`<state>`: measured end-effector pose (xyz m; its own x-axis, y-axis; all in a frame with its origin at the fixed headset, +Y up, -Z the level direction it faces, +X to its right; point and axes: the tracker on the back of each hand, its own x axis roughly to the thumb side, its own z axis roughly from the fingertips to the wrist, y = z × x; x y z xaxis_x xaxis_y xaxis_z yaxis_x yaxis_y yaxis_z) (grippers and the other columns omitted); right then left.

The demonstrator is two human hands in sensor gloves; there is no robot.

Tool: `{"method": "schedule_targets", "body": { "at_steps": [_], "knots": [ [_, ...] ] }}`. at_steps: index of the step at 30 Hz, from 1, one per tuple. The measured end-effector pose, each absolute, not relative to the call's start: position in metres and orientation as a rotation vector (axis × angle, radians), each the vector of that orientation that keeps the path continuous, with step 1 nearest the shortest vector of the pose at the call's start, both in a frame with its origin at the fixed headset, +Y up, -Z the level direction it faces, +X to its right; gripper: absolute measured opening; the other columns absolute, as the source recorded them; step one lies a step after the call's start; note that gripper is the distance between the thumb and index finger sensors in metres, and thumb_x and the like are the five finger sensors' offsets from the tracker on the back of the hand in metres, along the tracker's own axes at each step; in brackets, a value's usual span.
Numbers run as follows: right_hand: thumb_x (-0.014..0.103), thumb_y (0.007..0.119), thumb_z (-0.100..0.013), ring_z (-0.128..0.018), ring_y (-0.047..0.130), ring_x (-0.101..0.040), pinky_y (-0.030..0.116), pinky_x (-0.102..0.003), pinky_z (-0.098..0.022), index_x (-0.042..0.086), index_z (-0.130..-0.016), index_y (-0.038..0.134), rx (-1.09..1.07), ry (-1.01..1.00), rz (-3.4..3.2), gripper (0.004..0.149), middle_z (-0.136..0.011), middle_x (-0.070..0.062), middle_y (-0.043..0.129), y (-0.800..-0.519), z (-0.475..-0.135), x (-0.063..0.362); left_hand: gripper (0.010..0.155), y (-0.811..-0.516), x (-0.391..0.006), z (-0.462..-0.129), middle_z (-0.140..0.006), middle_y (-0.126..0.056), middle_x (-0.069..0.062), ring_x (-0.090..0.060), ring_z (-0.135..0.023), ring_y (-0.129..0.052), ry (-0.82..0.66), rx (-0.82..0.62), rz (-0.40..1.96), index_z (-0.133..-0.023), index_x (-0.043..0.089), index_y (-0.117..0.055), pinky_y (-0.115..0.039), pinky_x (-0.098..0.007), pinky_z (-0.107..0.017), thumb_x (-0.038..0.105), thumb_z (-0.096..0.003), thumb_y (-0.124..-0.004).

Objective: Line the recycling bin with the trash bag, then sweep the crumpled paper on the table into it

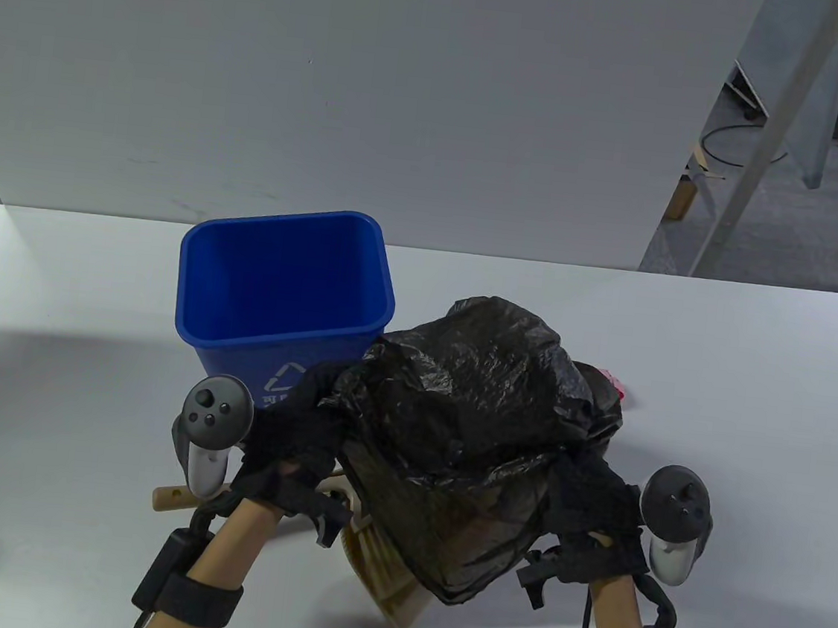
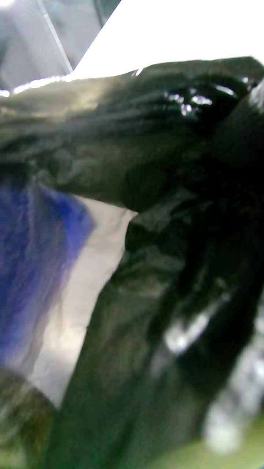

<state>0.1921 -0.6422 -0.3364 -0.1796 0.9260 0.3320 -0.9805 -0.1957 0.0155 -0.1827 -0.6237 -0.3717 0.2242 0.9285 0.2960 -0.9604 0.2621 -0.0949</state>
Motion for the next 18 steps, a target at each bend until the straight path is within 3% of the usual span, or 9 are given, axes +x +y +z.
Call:
{"method": "schedule_targets", "body": {
  "at_steps": [3, 5, 7, 10, 12, 14, 18],
  "knots": [
    [0.037, 0.060, -0.063, -0.057, 0.094, -0.024, 0.079, -0.056, -0.054, 0.021, -0.097, 0.070, 0.228, -0.247, 1.659, 0.039, -0.088, -0.015, 0.084, -0.646, -0.337, 0.199, 0.049, -0.627, -0.187, -0.373, -0.092, -0.078, -0.007, -0.005, -0.040, -0.094, -0.276, 0.136, 1.310, -0.102, 0.019, -0.069, -0.090, -0.032, -0.029, 0.034, -0.0571, -0.079],
    [0.035, 0.062, -0.063, -0.035, 0.094, -0.013, 0.086, -0.047, -0.045, 0.020, -0.098, 0.070, 0.142, -0.289, 1.573, 0.039, -0.064, -0.001, 0.094, -0.649, -0.337, 0.207, 0.050, -0.630, -0.193, -0.373, -0.069, -0.091, 0.005, 0.001, -0.021, -0.091, -0.236, 0.202, 1.273, -0.098, 0.018, -0.076, -0.089, -0.029, -0.016, 0.045, -0.0560, -0.080],
    [0.035, 0.062, -0.062, -0.025, 0.090, -0.008, 0.088, -0.042, -0.039, 0.019, -0.097, 0.071, 0.067, -0.322, 1.519, 0.039, -0.052, 0.005, 0.094, -0.651, -0.335, 0.214, 0.043, -0.631, -0.198, -0.374, -0.055, -0.097, 0.009, 0.000, -0.011, -0.090, -0.213, 0.195, 1.309, -0.087, 0.018, -0.088, -0.088, -0.030, -0.009, 0.048, -0.0572, -0.077],
    [0.036, 0.064, -0.062, -0.020, 0.089, -0.006, 0.090, -0.040, -0.036, 0.017, -0.095, 0.073, 0.034, -0.323, 1.494, 0.039, -0.045, 0.008, 0.094, -0.653, -0.335, 0.221, 0.047, -0.635, -0.201, -0.375, -0.046, -0.099, 0.008, -0.004, -0.008, -0.090, -0.173, 0.160, 1.371, -0.078, 0.015, -0.094, -0.087, -0.033, -0.007, 0.052, -0.0585, -0.072],
    [0.038, 0.063, -0.062, -0.018, 0.089, -0.006, 0.090, -0.039, -0.035, 0.017, -0.094, 0.075, 0.082, -0.289, 1.522, 0.039, -0.044, 0.009, 0.094, -0.652, -0.336, 0.216, 0.051, -0.637, -0.200, -0.375, -0.046, -0.099, 0.007, -0.005, -0.008, -0.092, -0.161, 0.131, 1.341, -0.077, 0.016, -0.095, -0.087, -0.034, -0.008, 0.054, -0.0588, -0.066],
    [0.040, 0.063, -0.062, -0.019, 0.090, -0.008, 0.089, -0.041, -0.036, 0.017, -0.091, 0.078, 0.223, -0.174, 1.538, 0.040, -0.044, 0.008, 0.096, -0.651, -0.339, 0.206, 0.055, -0.640, -0.196, -0.378, -0.054, -0.099, 0.005, -0.007, -0.016, -0.096, -0.210, 0.083, 1.358, -0.083, 0.015, -0.092, -0.089, -0.036, -0.015, 0.056, -0.0585, -0.064],
    [0.043, 0.063, -0.062, -0.042, 0.092, -0.019, 0.080, -0.053, -0.050, 0.021, -0.092, 0.078, 0.393, -0.050, 1.636, 0.040, -0.070, -0.006, 0.091, -0.649, -0.338, 0.182, 0.051, -0.647, -0.179, -0.384, -0.092, -0.082, -0.007, -0.023, -0.059, -0.097, -0.427, -0.151, 1.428, -0.098, 0.022, -0.082, -0.081, -0.056, -0.050, 0.051, -0.0600, -0.065]
  ]
}}
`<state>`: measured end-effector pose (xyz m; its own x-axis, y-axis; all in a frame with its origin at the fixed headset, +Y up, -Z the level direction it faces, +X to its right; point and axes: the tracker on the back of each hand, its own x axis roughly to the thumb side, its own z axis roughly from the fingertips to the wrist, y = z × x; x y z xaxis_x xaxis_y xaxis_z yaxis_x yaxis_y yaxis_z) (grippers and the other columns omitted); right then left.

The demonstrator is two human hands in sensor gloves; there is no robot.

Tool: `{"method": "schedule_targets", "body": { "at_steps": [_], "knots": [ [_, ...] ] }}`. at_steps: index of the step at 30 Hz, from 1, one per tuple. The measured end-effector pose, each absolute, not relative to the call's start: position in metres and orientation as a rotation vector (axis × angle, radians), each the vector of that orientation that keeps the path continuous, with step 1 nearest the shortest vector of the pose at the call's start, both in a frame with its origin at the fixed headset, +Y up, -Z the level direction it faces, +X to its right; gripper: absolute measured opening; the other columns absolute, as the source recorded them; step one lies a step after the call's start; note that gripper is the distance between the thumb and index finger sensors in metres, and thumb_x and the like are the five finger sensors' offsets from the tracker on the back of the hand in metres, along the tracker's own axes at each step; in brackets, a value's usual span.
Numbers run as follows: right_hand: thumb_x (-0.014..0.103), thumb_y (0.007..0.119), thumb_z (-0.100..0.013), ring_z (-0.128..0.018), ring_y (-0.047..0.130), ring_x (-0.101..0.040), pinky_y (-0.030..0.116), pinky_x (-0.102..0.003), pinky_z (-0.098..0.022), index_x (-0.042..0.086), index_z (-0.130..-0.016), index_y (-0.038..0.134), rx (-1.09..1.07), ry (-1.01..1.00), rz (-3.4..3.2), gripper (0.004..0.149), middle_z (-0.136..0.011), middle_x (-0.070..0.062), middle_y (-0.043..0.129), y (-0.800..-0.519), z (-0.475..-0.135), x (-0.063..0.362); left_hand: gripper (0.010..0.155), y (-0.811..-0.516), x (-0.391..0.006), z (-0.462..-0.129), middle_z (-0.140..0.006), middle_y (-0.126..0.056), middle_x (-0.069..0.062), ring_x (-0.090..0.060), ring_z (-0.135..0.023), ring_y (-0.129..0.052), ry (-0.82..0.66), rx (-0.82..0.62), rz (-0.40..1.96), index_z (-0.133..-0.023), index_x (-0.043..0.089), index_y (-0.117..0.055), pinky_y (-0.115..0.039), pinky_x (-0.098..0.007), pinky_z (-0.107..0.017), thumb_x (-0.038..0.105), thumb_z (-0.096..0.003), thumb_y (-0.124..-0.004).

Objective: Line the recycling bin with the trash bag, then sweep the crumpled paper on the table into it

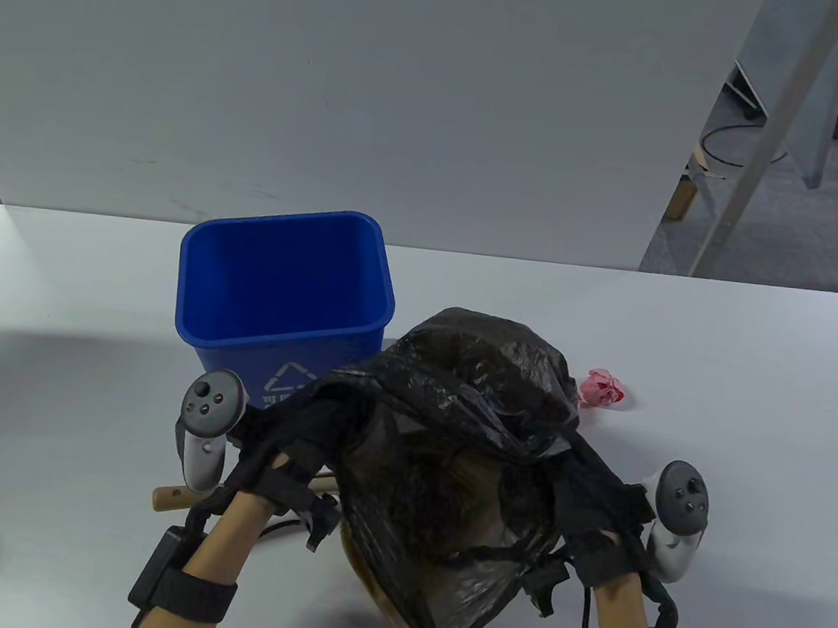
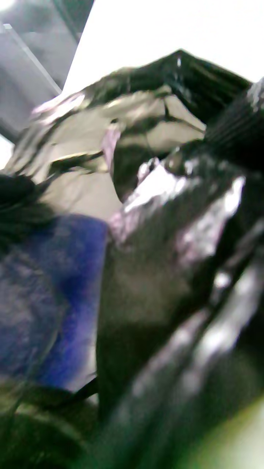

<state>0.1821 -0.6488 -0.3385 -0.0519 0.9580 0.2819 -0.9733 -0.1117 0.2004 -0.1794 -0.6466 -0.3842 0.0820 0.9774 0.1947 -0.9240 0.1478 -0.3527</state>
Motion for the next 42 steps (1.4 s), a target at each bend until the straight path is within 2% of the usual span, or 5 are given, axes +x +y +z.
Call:
{"method": "schedule_targets", "body": {
  "at_steps": [5, 10, 17, 30, 42],
  "knots": [
    [0.047, 0.062, -0.062, -0.086, 0.070, -0.046, 0.056, -0.073, -0.062, 0.026, -0.090, 0.080, 0.508, -0.041, 1.802, 0.039, -0.109, -0.027, 0.057, -0.648, -0.334, 0.162, 0.050, -0.652, -0.153, -0.381, -0.122, -0.047, -0.020, -0.052, -0.110, -0.052, -0.595, -0.291, 1.355, -0.102, 0.028, -0.080, -0.044, -0.082, -0.067, 0.052, -0.0602, -0.064],
    [0.048, 0.062, -0.062, -0.096, 0.030, -0.066, 0.039, -0.079, -0.060, 0.027, -0.086, 0.081, 0.566, -0.055, 1.763, 0.038, -0.117, -0.036, 0.025, -0.654, -0.332, 0.144, 0.055, -0.667, -0.123, -0.377, -0.126, -0.020, -0.023, -0.064, -0.110, -0.026, -0.740, -0.522, 1.431, -0.115, 0.042, -0.060, -0.037, -0.086, -0.063, 0.050, -0.0604, -0.061],
    [0.046, 0.063, -0.061, -0.092, 0.018, -0.071, 0.035, -0.084, -0.055, 0.023, -0.086, 0.082, 0.619, 0.081, 1.542, 0.039, -0.117, -0.037, 0.021, -0.663, -0.329, 0.123, 0.059, -0.686, -0.095, -0.368, -0.124, -0.001, -0.006, -0.060, -0.110, -0.015, -0.819, -0.710, 1.660, -0.116, 0.054, -0.040, -0.037, -0.087, -0.064, 0.051, -0.0600, -0.059],
    [0.045, 0.060, -0.063, -0.089, 0.001, -0.067, 0.021, -0.085, -0.049, 0.026, -0.091, 0.076, 0.770, -0.217, 1.641, 0.037, -0.121, -0.025, 0.011, -0.580, -0.290, 0.087, 0.060, -0.609, -0.098, -0.340, -0.125, 0.003, 0.008, -0.049, -0.117, -0.007, -1.068, -0.453, 1.786, -0.117, 0.055, -0.036, -0.031, -0.085, -0.070, 0.054, -0.0599, -0.055],
    [0.045, 0.061, -0.063, -0.091, 0.004, -0.066, 0.023, -0.085, -0.051, 0.027, -0.091, 0.077, 1.015, -0.165, 1.519, 0.037, -0.122, -0.025, 0.014, -0.495, -0.294, 0.019, 0.061, -0.516, -0.167, -0.308, -0.127, -0.001, 0.002, -0.052, -0.115, -0.011, -1.083, 0.035, 1.686, -0.118, 0.051, -0.036, -0.034, -0.086, -0.067, 0.055, -0.0602, -0.055]
  ]
}}
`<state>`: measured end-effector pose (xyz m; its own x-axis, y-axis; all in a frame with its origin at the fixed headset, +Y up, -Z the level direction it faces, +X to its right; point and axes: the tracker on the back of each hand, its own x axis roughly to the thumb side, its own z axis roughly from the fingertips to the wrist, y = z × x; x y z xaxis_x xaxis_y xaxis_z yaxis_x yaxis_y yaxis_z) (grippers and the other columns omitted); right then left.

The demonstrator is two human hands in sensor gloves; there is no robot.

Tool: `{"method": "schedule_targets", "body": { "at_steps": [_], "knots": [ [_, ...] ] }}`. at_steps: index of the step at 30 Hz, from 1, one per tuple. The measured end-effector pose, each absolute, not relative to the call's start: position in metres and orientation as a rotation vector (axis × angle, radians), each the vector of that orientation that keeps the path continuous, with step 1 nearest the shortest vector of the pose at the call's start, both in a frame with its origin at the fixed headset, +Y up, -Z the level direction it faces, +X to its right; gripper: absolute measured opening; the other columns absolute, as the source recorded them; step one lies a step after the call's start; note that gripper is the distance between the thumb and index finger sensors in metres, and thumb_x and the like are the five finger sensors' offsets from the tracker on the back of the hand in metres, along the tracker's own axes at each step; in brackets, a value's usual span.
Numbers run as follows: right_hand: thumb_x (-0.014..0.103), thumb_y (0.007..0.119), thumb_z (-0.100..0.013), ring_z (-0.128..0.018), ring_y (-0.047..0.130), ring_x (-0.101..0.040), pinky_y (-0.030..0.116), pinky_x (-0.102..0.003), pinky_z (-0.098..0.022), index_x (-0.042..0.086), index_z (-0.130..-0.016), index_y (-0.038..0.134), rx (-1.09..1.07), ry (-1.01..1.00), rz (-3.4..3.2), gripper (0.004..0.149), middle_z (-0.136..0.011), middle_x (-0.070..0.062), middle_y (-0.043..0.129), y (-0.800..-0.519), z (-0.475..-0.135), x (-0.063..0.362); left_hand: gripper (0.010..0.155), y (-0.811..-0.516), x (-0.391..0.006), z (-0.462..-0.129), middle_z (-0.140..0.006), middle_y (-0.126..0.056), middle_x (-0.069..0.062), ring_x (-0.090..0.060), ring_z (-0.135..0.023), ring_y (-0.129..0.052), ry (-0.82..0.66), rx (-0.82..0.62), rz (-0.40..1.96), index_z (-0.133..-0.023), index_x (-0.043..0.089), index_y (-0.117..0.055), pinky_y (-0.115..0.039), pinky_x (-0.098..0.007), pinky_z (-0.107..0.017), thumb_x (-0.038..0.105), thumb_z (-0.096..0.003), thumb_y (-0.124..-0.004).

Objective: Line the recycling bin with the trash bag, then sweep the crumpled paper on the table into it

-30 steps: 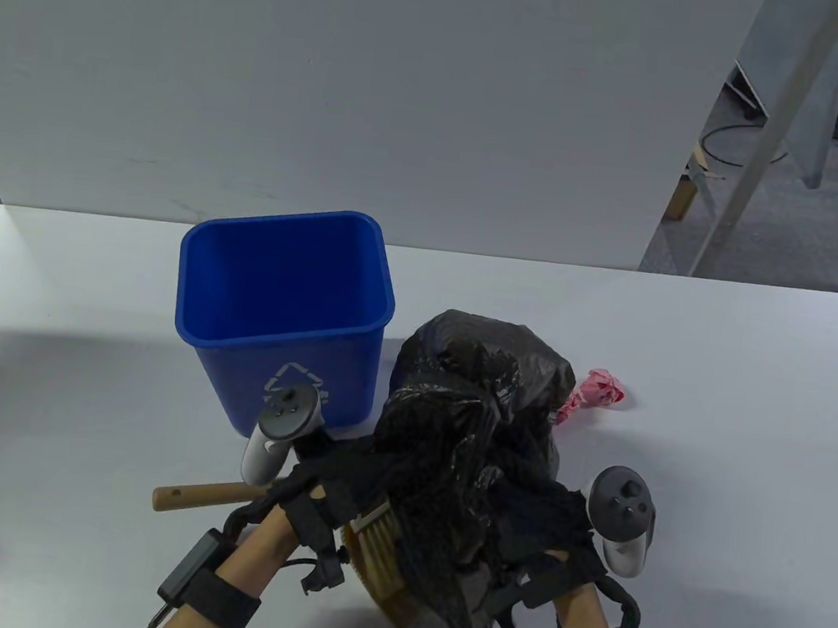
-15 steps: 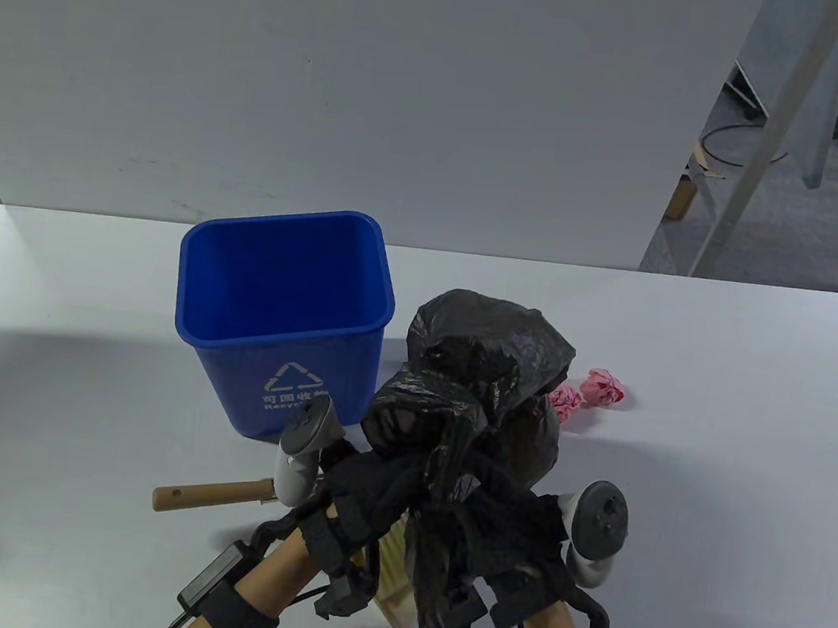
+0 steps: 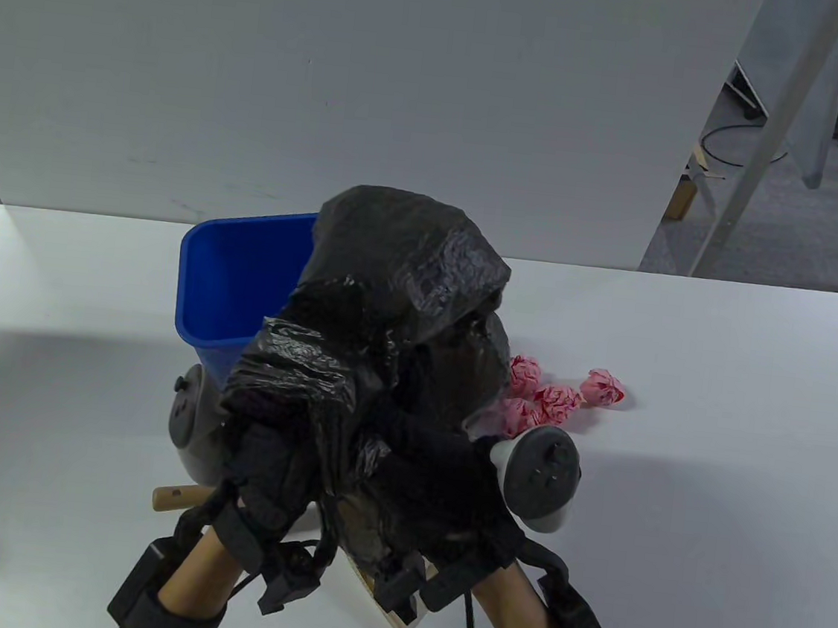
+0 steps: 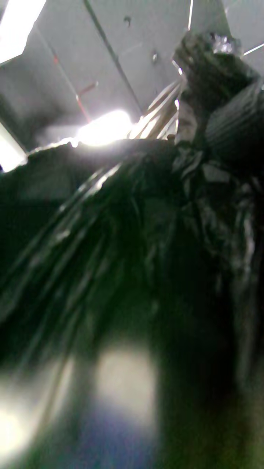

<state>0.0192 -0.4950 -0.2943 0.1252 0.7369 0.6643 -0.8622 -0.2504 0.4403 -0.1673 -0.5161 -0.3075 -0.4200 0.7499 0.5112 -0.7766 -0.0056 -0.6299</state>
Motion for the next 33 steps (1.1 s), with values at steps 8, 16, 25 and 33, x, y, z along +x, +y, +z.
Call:
{"method": "schedule_targets", "body": {
  "at_steps": [8, 16, 25, 33],
  "knots": [
    [0.046, 0.060, -0.063, -0.096, 0.004, -0.061, 0.019, -0.082, -0.056, 0.029, -0.092, 0.076, 1.191, -0.165, 1.323, 0.037, -0.124, -0.019, 0.015, -0.454, -0.318, -0.037, 0.062, -0.458, -0.217, -0.295, -0.127, 0.001, 0.001, -0.050, -0.116, -0.006, -1.034, 0.220, 1.588, -0.119, 0.053, -0.033, -0.027, -0.085, -0.067, 0.056, -0.0606, -0.054],
    [0.047, 0.060, -0.063, -0.098, 0.004, -0.058, 0.015, -0.080, -0.056, 0.029, -0.093, 0.076, 1.139, -0.022, 1.176, 0.038, -0.125, -0.017, 0.017, -0.459, -0.357, -0.080, 0.062, -0.458, -0.248, -0.317, -0.127, 0.002, 0.003, -0.047, -0.115, 0.000, -0.888, 0.226, 1.676, -0.119, 0.053, -0.032, -0.019, -0.084, -0.065, 0.057, -0.0614, -0.053],
    [0.047, 0.060, -0.064, -0.102, 0.011, -0.057, 0.019, -0.079, -0.059, 0.028, -0.093, 0.076, 0.876, 0.061, 1.121, 0.038, -0.125, -0.014, 0.025, -0.490, -0.421, -0.083, 0.061, -0.473, -0.252, -0.384, -0.127, 0.004, 0.002, -0.046, -0.115, 0.003, -0.751, 0.044, 1.730, -0.120, 0.051, -0.035, -0.014, -0.082, -0.066, 0.056, -0.0621, -0.053],
    [0.041, 0.064, -0.063, -0.099, 0.051, -0.058, 0.045, -0.078, -0.063, 0.016, -0.089, 0.079, 0.329, 0.203, 1.442, 0.039, -0.115, -0.024, 0.056, -0.525, -0.456, -0.058, 0.062, -0.505, -0.270, -0.429, -0.123, -0.008, -0.020, -0.066, -0.108, -0.022, -0.171, -0.282, 1.679, -0.121, 0.027, -0.048, -0.047, -0.077, -0.070, 0.045, -0.0633, -0.059]
  ]
}}
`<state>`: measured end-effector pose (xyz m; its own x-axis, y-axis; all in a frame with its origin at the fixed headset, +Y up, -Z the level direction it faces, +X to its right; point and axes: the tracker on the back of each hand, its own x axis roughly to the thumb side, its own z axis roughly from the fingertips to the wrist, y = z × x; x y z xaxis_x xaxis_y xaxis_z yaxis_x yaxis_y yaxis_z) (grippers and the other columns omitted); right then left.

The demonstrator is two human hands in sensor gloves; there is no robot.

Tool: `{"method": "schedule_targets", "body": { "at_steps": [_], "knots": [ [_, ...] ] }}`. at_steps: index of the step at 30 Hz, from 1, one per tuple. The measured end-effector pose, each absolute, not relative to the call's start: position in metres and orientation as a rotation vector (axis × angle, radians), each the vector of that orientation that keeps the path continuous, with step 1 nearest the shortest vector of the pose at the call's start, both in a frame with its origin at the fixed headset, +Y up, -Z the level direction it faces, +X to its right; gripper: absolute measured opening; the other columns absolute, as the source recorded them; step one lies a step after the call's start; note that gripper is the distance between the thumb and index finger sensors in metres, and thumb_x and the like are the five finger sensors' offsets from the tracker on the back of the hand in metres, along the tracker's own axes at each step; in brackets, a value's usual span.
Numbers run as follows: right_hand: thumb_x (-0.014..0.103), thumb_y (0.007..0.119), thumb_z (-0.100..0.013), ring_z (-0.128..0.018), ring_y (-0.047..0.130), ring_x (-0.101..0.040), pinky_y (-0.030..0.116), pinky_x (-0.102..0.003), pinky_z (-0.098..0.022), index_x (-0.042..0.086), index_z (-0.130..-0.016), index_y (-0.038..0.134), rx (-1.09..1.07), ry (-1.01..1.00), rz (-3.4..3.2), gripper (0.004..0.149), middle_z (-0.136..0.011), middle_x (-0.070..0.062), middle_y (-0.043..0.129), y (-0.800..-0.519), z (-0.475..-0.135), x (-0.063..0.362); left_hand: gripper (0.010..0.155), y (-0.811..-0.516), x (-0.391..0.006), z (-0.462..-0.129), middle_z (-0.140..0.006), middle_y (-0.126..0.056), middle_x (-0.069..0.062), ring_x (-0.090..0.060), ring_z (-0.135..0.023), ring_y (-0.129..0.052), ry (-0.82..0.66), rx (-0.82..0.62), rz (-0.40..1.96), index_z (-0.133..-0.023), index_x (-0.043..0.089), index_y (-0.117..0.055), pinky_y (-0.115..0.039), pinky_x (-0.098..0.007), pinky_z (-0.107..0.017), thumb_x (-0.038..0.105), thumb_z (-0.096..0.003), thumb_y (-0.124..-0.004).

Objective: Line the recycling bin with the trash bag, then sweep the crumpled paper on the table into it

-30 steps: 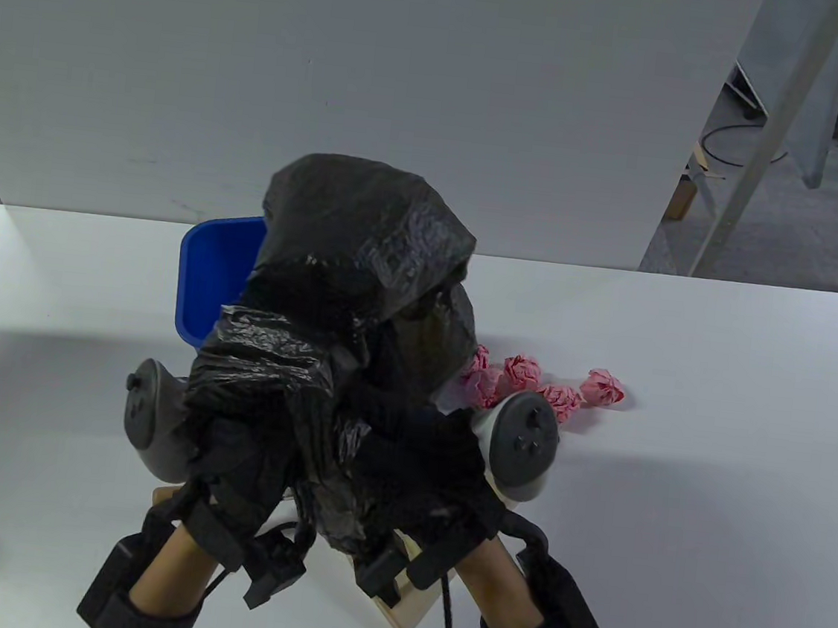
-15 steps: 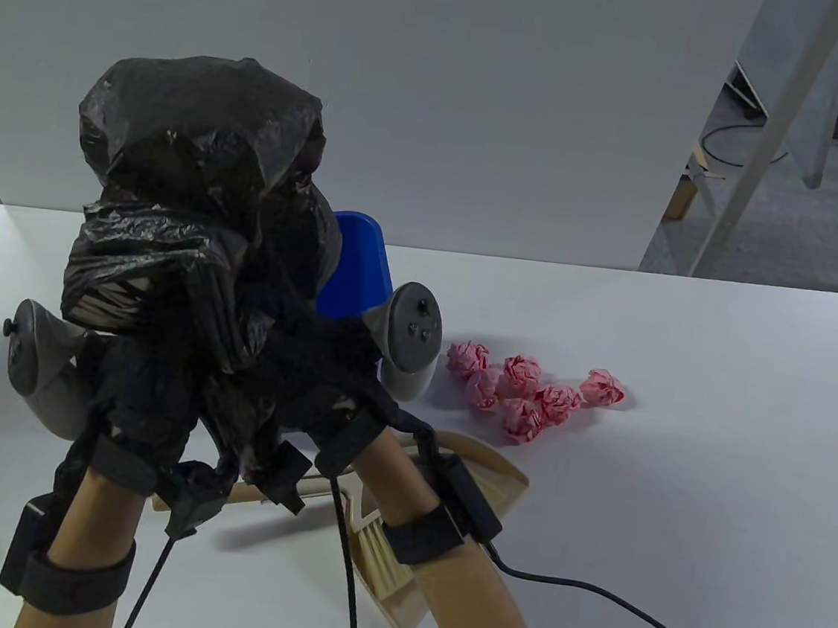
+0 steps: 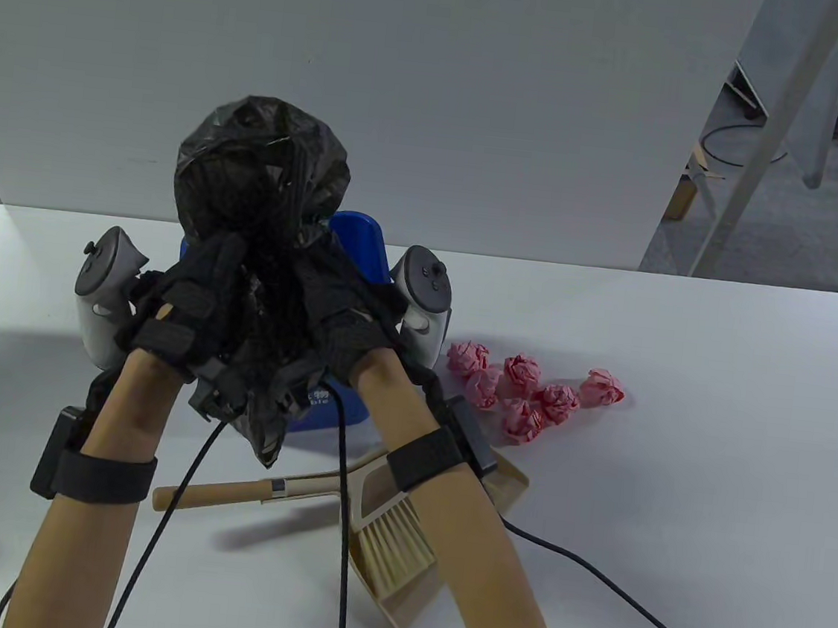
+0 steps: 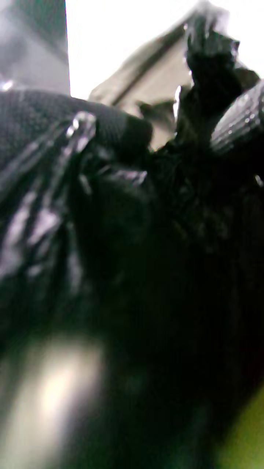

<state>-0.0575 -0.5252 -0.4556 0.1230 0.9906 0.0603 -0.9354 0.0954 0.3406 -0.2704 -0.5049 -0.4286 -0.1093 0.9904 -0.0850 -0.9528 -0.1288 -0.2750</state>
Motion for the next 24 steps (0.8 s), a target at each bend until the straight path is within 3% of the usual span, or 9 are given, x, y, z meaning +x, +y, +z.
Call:
{"method": "schedule_targets", "body": {
  "at_steps": [2, 4, 5, 7, 12, 18, 24],
  "knots": [
    [0.040, 0.064, -0.063, -0.096, 0.060, -0.055, 0.053, -0.073, -0.064, 0.014, -0.088, 0.079, 0.321, 0.139, 1.655, 0.039, -0.111, -0.024, 0.063, -0.522, -0.455, -0.045, 0.061, -0.504, -0.290, -0.429, -0.122, -0.023, -0.031, -0.058, -0.104, -0.058, -0.025, -0.214, 1.286, -0.120, 0.019, -0.051, -0.068, -0.062, -0.066, 0.045, -0.0647, -0.056],
    [0.039, 0.065, -0.063, -0.094, 0.065, -0.053, 0.057, -0.069, -0.065, 0.013, -0.088, 0.078, 0.348, 0.012, 1.878, 0.039, -0.108, -0.022, 0.067, -0.518, -0.452, -0.028, 0.057, -0.499, -0.305, -0.421, -0.115, -0.060, -0.026, -0.040, -0.082, -0.086, 0.142, 0.025, 0.957, -0.113, 0.014, -0.066, -0.081, -0.049, -0.053, 0.042, -0.0628, -0.061],
    [0.039, 0.065, -0.063, -0.093, 0.067, -0.052, 0.058, -0.069, -0.065, 0.013, -0.088, 0.078, 0.345, -0.059, 1.954, 0.039, -0.107, -0.022, 0.068, -0.518, -0.450, -0.020, 0.055, -0.498, -0.310, -0.416, -0.109, -0.069, -0.023, -0.034, -0.073, -0.090, 0.201, 0.094, 0.841, -0.110, 0.013, -0.069, -0.082, -0.046, -0.048, 0.040, -0.0624, -0.063],
    [0.039, 0.066, -0.062, -0.093, 0.069, -0.050, 0.060, -0.067, -0.066, 0.012, -0.088, 0.078, 0.319, -0.177, 2.061, 0.039, -0.106, -0.020, 0.070, -0.522, -0.446, -0.005, 0.052, -0.501, -0.322, -0.409, -0.099, -0.078, -0.018, -0.024, -0.062, -0.092, 0.282, 0.122, 0.643, -0.107, 0.014, -0.072, -0.084, -0.042, -0.043, 0.039, -0.0624, -0.065],
    [0.035, 0.067, -0.062, -0.091, 0.071, -0.049, 0.062, -0.065, -0.066, 0.009, -0.094, 0.069, 0.240, -0.269, 2.237, 0.041, -0.106, -0.022, 0.067, -0.554, -0.447, 0.018, 0.052, -0.525, -0.339, -0.401, -0.089, -0.085, -0.011, -0.019, -0.052, -0.094, 0.349, 0.077, 0.528, -0.109, 0.012, -0.066, -0.085, -0.040, -0.037, 0.034, -0.0623, -0.068],
    [0.031, 0.066, -0.062, -0.088, 0.076, -0.046, 0.066, -0.062, -0.064, 0.002, -0.102, 0.055, 0.105, -0.247, 2.352, 0.049, -0.107, -0.026, 0.061, -0.596, -0.460, 0.032, 0.055, -0.565, -0.351, -0.412, -0.104, -0.075, -0.015, -0.032, -0.073, -0.092, 0.348, -0.023, 0.535, -0.113, 0.014, -0.058, -0.081, -0.051, -0.051, 0.035, -0.0630, -0.065],
    [0.034, 0.061, -0.063, -0.085, 0.081, -0.043, 0.070, -0.060, -0.063, 0.005, -0.101, 0.060, 0.021, -0.168, 2.258, 0.048, -0.106, -0.024, 0.066, -0.606, -0.482, 0.042, 0.059, -0.587, -0.371, -0.428, -0.112, -0.070, -0.010, -0.037, -0.089, -0.085, 0.387, 0.097, 0.585, -0.114, 0.020, -0.058, -0.074, -0.058, -0.063, 0.047, -0.0622, -0.063]
  ]
}}
